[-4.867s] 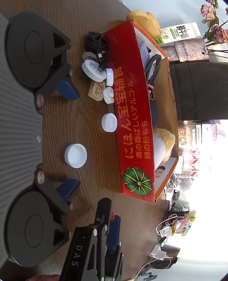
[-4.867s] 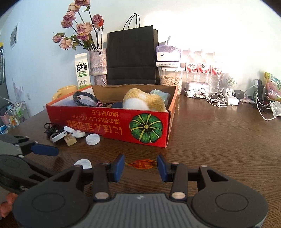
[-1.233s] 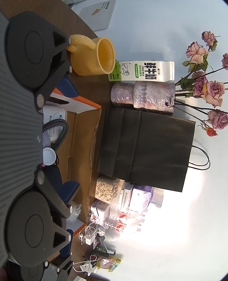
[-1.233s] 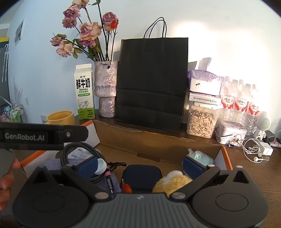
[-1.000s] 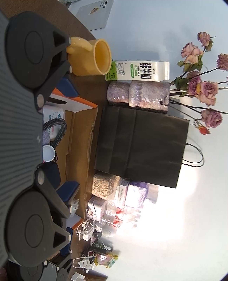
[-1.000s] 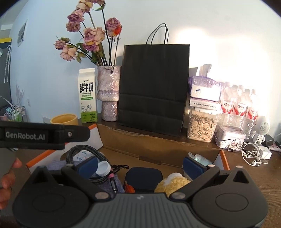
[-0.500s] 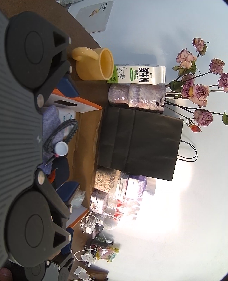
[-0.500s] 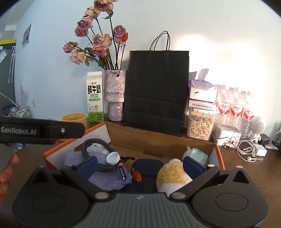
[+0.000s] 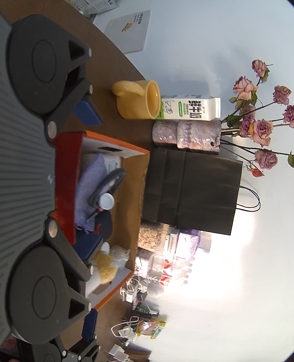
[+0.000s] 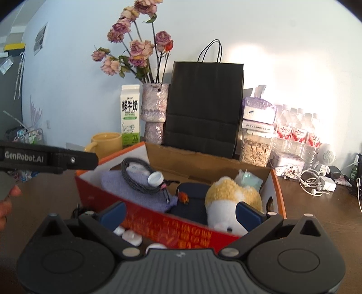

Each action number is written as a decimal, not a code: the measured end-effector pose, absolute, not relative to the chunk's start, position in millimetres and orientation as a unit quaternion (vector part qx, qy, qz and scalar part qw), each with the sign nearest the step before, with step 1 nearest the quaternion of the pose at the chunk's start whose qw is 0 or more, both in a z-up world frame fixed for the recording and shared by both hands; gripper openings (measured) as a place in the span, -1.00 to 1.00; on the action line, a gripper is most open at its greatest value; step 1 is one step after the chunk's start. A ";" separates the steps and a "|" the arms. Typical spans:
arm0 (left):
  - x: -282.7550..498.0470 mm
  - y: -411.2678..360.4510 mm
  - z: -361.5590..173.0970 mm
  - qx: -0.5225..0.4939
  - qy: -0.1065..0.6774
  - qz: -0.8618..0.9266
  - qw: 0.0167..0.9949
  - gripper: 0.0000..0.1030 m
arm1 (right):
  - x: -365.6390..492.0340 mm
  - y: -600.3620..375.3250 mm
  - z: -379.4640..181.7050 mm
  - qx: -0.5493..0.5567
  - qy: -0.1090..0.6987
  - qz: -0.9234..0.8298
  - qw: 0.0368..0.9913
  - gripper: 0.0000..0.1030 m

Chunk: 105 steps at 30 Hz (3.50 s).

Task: Organize objects
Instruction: 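Withdraw both grippers from the box back to the table items, then grasp the black cable with the left gripper while the right gripper grasps a white cap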

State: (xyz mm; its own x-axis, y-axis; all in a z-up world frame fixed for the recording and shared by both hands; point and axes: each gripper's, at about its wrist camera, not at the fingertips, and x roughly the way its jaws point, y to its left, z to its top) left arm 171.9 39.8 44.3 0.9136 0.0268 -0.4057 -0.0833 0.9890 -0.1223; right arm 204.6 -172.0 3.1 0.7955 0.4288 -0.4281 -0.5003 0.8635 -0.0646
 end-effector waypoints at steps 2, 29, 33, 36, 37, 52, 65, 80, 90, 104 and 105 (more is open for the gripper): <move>166.0 41.7 41.3 -0.065 0.211 0.030 0.975 1.00 | 200.2 -173.2 -2.1 -0.093 0.214 0.247 0.941 1.00; 113.6 62.1 0.1 -0.063 0.273 0.054 0.958 1.00 | 208.4 -157.7 -44.8 -0.091 0.295 0.257 0.916 0.00; 113.5 65.3 -2.3 -0.066 0.275 0.057 0.957 1.00 | 217.2 -151.8 -47.4 -0.082 0.304 0.257 0.914 -0.08; 114.9 68.6 -4.4 -0.069 0.278 0.061 0.956 1.00 | 221.7 -148.4 -50.1 -0.077 0.306 0.252 0.915 -0.29; 115.2 69.5 -5.2 -0.069 0.278 0.061 0.956 1.00 | 222.9 -148.4 -50.4 -0.075 0.306 0.251 0.915 -0.29; 147.1 77.2 -19.8 -0.050 0.309 0.065 0.947 1.00 | 208.2 -155.4 -44.4 -0.067 0.266 0.242 0.931 -0.47; 179.0 70.3 -26.7 -0.046 0.320 0.064 0.944 1.00 | 187.4 -179.9 -35.1 -0.058 0.221 0.216 0.949 -0.47; 189.8 68.3 -32.9 -0.080 0.305 0.029 0.949 0.28 | 185.3 -178.6 -35.9 -0.063 0.222 0.224 0.947 -0.47; 172.1 69.5 -31.1 -0.076 0.299 0.060 0.949 0.02 | 184.3 -178.4 -35.4 -0.064 0.221 0.225 0.947 -0.47; 136.0 77.3 4.6 -0.077 0.231 0.077 0.967 0.01 | 177.9 -175.8 -28.0 -0.064 0.201 0.227 0.951 -0.47; 136.4 73.5 9.5 -0.075 0.223 0.070 0.969 0.01 | 178.1 -175.5 -24.9 -0.063 0.196 0.228 0.952 -0.47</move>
State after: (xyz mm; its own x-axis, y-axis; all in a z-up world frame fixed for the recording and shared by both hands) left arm 136.4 73.5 9.5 0.8909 0.1030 -0.4424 -0.1699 0.9788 -0.1144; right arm 178.1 -175.5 -24.9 0.8194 0.4089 -0.4017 -0.4581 0.8884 -0.0301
